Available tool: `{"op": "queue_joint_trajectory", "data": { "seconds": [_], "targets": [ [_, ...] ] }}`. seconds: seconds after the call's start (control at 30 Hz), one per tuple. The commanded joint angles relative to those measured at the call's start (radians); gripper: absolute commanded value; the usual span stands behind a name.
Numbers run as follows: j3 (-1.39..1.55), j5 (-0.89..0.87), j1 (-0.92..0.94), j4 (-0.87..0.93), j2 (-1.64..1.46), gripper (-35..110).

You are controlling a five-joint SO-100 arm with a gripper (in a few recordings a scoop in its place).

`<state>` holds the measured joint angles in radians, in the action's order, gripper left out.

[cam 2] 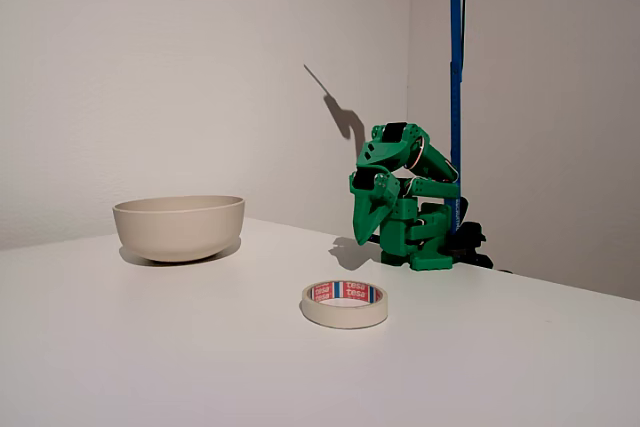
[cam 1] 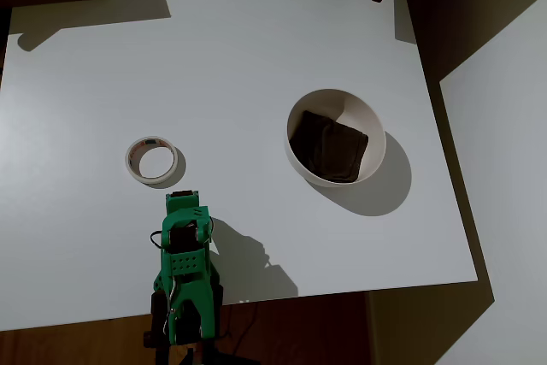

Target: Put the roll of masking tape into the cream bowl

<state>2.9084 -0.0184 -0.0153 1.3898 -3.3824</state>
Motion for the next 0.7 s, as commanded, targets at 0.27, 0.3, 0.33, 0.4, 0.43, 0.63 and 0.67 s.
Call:
{"op": "queue_joint_trajectory", "data": {
  "seconds": [0.27,0.3,0.33,0.4,0.43,0.63,0.67],
  "targets": [
    [0.003,0.009,-0.035,-0.002,-0.009,-7],
    [0.003,0.008,-0.037,-0.002,-0.009,-7],
    [0.003,0.006,-0.034,-0.002,-0.009,-8],
    [0.003,0.006,-0.032,-0.002,-0.009,-8],
    [0.003,0.006,-0.032,-0.002,-0.009,-8],
    [0.003,0.008,-0.029,-0.003,-0.009,-8],
    [0.003,0.008,-0.029,-0.003,-0.009,-8]
  ]
}}
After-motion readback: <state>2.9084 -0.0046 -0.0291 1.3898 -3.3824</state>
